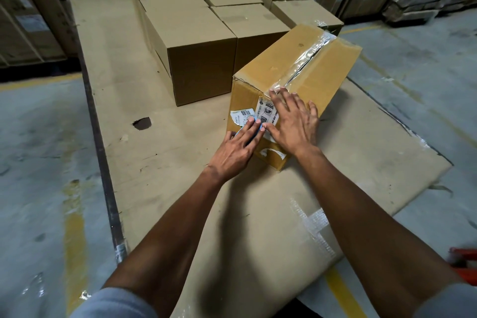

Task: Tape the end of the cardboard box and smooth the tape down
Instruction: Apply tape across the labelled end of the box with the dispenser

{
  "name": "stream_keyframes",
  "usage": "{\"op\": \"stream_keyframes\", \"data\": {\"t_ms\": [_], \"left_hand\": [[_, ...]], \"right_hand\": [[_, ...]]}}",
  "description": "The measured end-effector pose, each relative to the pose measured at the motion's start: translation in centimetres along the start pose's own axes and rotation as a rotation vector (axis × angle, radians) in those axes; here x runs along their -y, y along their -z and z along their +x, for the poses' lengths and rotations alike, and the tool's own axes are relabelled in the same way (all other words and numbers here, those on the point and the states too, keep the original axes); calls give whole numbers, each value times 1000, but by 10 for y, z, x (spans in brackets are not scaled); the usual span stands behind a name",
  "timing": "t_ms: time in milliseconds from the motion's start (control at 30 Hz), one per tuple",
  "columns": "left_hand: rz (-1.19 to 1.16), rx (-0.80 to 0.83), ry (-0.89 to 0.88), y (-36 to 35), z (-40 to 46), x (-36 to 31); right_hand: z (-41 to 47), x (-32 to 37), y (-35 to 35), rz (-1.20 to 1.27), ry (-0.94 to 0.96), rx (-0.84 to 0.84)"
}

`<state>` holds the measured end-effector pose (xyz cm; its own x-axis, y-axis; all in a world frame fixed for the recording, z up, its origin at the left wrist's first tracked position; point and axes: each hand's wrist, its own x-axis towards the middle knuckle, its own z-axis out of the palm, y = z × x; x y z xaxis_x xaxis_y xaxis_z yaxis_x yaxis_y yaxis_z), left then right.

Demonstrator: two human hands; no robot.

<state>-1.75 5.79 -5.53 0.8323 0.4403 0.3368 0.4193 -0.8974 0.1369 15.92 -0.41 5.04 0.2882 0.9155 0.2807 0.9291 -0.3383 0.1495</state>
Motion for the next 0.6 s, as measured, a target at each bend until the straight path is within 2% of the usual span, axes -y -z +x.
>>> {"op": "stream_keyframes", "data": {"t_ms": [600], "left_hand": [[30,123,58,1,13,-8]], "right_hand": [[5,9,5,-51,-72,0]]}}
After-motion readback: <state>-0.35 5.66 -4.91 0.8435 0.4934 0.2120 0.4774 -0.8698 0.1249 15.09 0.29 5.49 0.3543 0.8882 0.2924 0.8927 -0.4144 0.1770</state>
